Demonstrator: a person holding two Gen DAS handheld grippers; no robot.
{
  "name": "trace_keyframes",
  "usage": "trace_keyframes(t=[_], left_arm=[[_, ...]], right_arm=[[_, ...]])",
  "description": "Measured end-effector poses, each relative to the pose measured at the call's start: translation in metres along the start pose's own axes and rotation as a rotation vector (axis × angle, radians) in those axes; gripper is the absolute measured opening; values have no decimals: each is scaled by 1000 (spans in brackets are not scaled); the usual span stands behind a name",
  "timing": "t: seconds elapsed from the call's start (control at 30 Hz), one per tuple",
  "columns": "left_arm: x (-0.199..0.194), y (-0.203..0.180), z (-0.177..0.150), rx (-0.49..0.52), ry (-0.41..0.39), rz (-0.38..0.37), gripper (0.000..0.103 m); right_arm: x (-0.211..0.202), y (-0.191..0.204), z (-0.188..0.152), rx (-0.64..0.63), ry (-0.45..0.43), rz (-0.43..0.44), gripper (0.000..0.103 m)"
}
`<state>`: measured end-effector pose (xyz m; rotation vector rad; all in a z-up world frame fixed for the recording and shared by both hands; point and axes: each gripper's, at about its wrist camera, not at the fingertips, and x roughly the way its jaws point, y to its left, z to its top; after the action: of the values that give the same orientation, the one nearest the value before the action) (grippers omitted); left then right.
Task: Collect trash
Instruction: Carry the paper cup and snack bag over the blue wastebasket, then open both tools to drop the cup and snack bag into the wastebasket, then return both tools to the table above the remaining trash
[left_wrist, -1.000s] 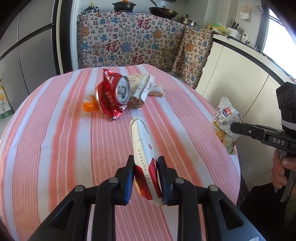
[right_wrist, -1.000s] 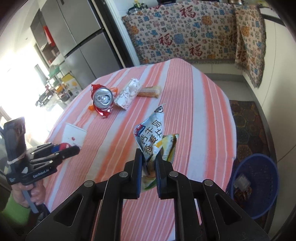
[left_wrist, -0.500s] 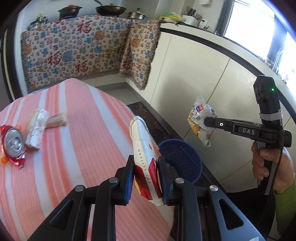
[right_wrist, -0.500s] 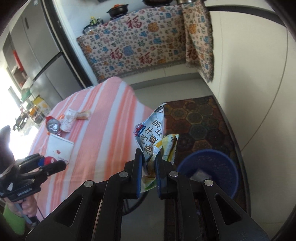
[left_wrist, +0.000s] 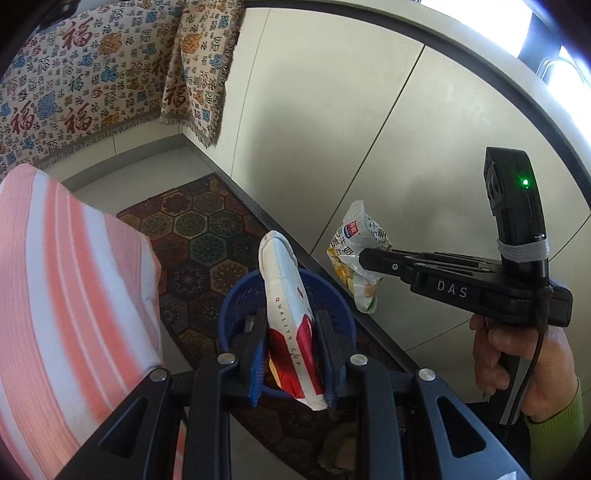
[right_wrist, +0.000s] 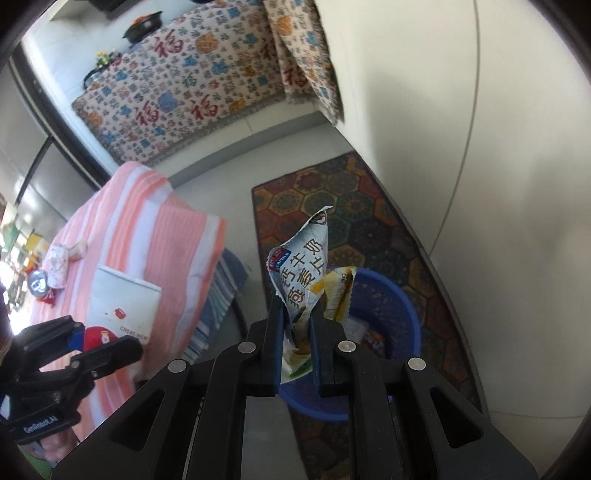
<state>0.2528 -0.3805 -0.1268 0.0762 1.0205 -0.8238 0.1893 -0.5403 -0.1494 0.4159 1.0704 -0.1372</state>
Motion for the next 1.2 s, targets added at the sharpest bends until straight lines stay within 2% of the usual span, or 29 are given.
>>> trace_keyframes(t=[0.27, 0.43, 0.47, 0.5, 0.53, 0.57, 0.63, 0.73, 0.87, 0.97, 1.03, 1.2], left_arm=[[65, -6, 4, 26, 90, 6, 25], [87, -7, -1, 41, 123, 13, 27], [91, -9, -3, 45, 127, 15, 29], [95, -10, -4, 49, 130, 20, 34], [100, -11, -4, 52, 134, 32, 51], [103, -11, -5, 50, 131, 39, 61], [113, -11, -5, 50, 131, 37, 62], [122, -11, -1, 53, 144, 53, 62], [111, -9, -2, 44, 123, 57, 62], [90, -10, -5, 50, 95, 72, 62], [66, -11, -12, 57, 64, 78, 62], [2, -6, -41, 65, 1, 111, 62]], right_arm=[[8, -27, 0, 60, 26, -8, 11], [9, -31, 1, 70, 29, -13, 12], [11, -32, 3, 71, 29, -15, 13], [11, -32, 3, 75, 29, -17, 18], [12, -34, 4, 84, 30, -21, 23], [12, -35, 4, 91, 29, -19, 25], [11, -37, 4, 100, 20, -19, 35], [7, -37, 5, 103, 3, -15, 39], [0, -34, 7, 93, -28, -31, 46], [-4, -27, 9, 69, -54, -55, 58], [-6, -20, 10, 52, -74, -74, 69], [-13, 15, 5, -46, -134, -128, 77]])
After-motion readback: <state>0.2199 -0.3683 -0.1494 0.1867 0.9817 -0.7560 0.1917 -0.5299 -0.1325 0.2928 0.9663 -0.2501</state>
